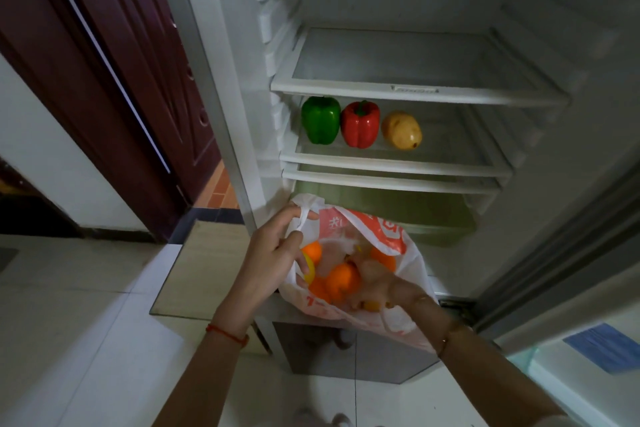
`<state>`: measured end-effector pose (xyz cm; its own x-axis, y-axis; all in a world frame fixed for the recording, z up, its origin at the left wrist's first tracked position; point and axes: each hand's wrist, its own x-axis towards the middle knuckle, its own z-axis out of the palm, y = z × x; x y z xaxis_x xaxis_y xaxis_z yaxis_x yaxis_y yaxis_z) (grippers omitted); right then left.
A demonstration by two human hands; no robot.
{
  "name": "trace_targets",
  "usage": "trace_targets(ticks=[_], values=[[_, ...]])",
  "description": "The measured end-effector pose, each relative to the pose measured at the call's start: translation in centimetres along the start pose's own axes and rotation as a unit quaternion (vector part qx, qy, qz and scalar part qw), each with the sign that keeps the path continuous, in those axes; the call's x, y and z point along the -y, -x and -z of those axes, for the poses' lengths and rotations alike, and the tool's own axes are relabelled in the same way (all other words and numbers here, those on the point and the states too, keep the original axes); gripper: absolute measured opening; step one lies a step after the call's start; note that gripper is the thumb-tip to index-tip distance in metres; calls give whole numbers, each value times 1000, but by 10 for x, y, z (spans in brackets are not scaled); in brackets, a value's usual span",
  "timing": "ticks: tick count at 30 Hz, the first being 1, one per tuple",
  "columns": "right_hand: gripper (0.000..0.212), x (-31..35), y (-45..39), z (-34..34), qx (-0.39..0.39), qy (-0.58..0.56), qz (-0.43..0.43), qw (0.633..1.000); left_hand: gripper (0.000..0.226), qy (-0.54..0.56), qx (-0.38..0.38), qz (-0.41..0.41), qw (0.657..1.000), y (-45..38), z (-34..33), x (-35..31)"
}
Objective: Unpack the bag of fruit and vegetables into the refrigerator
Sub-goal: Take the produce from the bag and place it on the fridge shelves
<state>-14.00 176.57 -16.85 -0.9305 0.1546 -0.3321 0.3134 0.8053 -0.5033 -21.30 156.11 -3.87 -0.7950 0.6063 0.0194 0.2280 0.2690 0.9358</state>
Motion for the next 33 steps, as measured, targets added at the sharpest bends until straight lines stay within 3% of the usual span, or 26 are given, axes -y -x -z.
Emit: trace_targets(ticks=[6,11,15,19,23,33], values=[[61,30,19,75,-78,-215,50,972,37,-1,-2,-4,1000,-17,-3,2],[53,78,42,140,-155,-329,127,923,53,20,-14,25,999,-34,-2,2],[36,116,50,193,-257,-371,173,875,39,30,-14,24,999,-40,-2,-3],[40,147,29,245,-370,-333,174,850,38,31,-6,23,999,-40,-5,-9],[53,167,-12,272,-403,-267,134,865,39,30,-7,21,999,-40,-3,-9],[62,168,-71,265,-368,-214,72,902,43,34,-9,24,999,-39,4,-2]])
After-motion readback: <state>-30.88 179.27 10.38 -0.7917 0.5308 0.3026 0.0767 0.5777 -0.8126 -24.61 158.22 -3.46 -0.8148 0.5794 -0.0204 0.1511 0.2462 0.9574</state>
